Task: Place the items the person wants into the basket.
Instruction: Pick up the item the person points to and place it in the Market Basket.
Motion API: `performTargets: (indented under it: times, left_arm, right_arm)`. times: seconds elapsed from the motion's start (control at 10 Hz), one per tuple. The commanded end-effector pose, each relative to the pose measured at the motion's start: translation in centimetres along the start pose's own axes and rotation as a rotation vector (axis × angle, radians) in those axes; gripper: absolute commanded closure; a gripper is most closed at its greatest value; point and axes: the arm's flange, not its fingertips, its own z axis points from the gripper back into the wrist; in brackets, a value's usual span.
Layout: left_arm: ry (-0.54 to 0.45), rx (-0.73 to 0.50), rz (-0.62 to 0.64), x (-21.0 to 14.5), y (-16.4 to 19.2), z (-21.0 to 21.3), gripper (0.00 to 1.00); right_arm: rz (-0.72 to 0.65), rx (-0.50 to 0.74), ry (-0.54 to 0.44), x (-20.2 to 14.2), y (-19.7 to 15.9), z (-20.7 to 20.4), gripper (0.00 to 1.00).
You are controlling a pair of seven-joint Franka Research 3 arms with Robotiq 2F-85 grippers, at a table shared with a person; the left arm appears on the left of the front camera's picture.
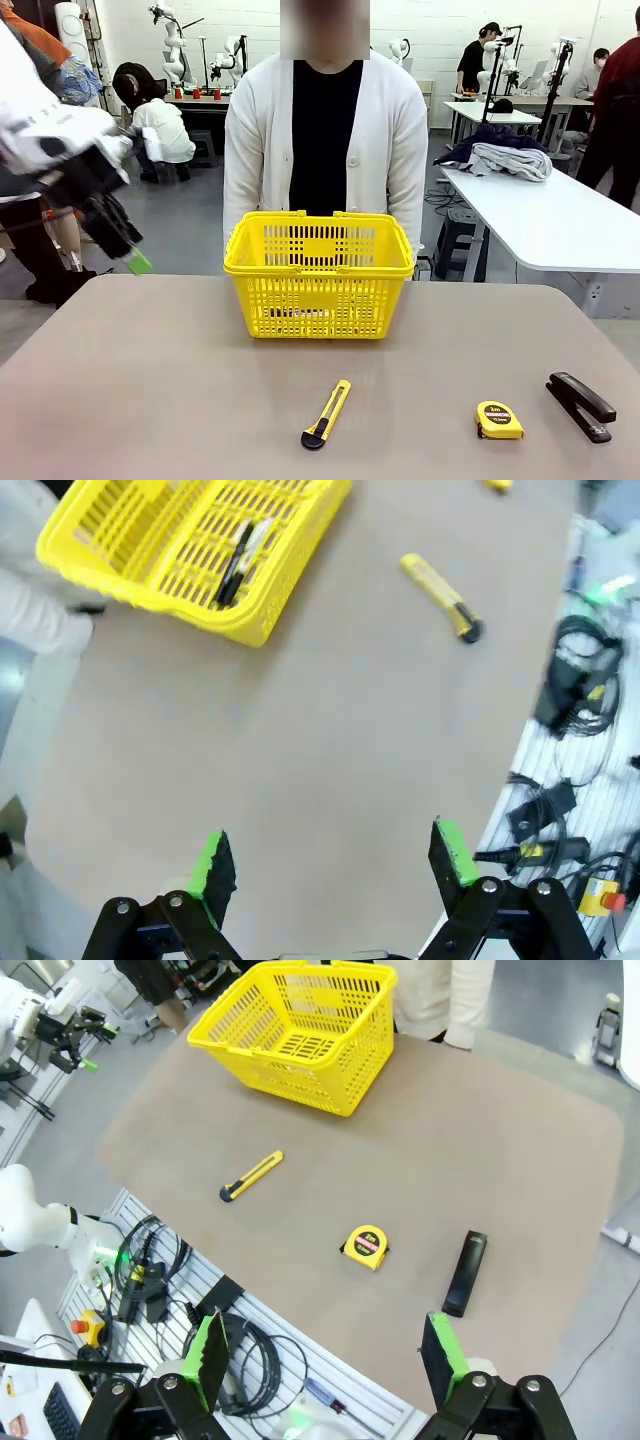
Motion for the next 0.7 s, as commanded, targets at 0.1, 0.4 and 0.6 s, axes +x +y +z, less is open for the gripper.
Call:
performTargets:
  times: [0.1,0.4,0.6]
  left_arm:
    - [-0.259,-0.199,-0.031,-8.2,1.9,9.9,0.0]
    - [-0.43,-0.239,-0.075,-14.6,2.2,14.3,0.0]
    - [-0.488,-0.225,-0.112,-16.8,2.9,14.1,0.0]
  right_arm:
    - [0.006,0.016,-0.001,0.0,0.0,-0.2,0.0]
    - [0.006,0.016,-0.001,0.0,0.0,-0.2,0.0]
    - [0.006,0.016,-0.001,0.0,0.0,-0.2,0.0]
